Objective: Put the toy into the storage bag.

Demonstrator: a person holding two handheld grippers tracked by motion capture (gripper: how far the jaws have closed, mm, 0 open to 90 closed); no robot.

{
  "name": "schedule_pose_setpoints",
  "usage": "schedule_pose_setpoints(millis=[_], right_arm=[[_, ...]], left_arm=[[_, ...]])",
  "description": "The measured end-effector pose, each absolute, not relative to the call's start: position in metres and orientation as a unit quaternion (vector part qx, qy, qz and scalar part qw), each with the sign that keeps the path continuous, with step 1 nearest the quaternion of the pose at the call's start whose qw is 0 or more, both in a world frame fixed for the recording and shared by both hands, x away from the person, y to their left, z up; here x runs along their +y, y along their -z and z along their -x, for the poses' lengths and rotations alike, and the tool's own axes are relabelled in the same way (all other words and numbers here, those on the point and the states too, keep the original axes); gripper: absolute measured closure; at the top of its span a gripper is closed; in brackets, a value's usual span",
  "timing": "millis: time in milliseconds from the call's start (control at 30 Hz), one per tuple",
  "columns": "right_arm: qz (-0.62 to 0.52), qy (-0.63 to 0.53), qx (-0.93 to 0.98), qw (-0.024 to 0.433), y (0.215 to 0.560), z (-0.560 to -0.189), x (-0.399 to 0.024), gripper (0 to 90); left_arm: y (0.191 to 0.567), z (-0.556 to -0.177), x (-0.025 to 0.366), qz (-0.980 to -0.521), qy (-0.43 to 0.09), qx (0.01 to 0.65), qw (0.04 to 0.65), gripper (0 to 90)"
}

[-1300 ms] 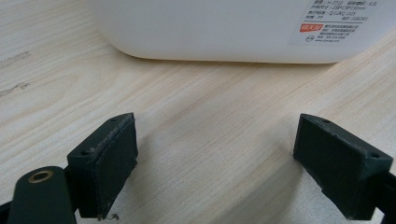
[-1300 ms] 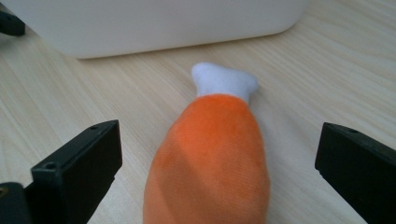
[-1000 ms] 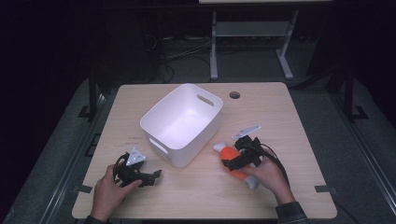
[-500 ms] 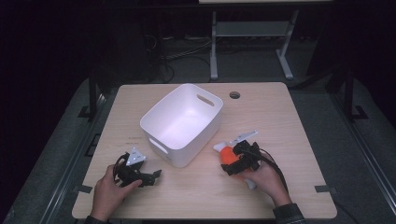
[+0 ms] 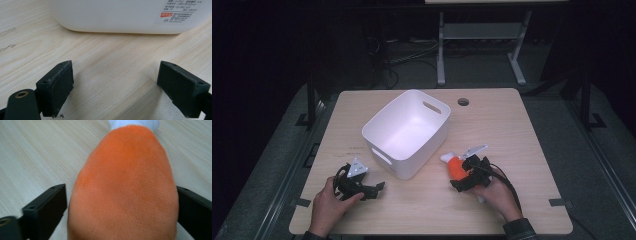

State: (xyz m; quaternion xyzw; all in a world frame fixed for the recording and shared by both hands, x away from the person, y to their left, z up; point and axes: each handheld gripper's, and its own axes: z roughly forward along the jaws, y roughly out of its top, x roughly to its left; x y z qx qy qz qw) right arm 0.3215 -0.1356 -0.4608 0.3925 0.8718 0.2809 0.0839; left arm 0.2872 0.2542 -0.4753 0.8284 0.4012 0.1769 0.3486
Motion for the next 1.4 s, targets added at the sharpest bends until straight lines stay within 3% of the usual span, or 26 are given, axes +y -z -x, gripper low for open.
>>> schedule_pose_setpoints(millis=[633, 1400], right_arm=[[-0.374, -0.294, 0.876, 0.073, 0.453, -0.318, -0.146, 30.1], [-0.353, -0.304, 0.883, 0.057, 0.444, -0.316, -0.165, 29.8]], left_arm=[[0.475, -0.287, 0.254, -0.827, -0.177, 0.403, 0.35, 12.7], [0.475, -0.287, 0.254, -0.827, -0.177, 0.402, 0.35, 12.7]])
